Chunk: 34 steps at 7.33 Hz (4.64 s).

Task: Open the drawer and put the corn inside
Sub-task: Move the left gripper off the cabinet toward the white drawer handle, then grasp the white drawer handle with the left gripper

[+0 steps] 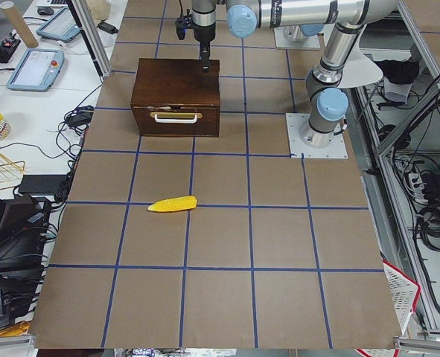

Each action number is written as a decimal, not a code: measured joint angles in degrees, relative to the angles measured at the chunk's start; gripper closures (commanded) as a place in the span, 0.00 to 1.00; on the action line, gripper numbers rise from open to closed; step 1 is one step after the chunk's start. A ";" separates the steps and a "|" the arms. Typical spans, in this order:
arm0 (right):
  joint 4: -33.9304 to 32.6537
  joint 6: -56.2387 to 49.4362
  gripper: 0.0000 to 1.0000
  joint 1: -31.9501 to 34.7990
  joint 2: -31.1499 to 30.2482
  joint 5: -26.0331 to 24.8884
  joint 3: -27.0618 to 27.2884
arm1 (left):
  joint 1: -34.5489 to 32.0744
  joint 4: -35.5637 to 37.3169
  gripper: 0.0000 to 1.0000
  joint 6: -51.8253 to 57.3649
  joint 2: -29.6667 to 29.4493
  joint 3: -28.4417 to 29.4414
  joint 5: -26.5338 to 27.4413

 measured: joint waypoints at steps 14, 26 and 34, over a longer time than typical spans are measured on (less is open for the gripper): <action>0.00 0.03 0.00 0.00 0.00 0.00 0.00 | 25.35 8.08 0.00 34.40 -17.48 4.82 -12.99; 0.00 0.00 0.00 0.00 0.00 0.00 0.00 | 25.18 9.16 0.00 35.05 -24.09 1.96 -24.75; 0.00 -0.01 0.00 0.00 0.00 0.00 0.00 | 25.28 9.32 0.00 34.92 -26.43 2.57 -24.54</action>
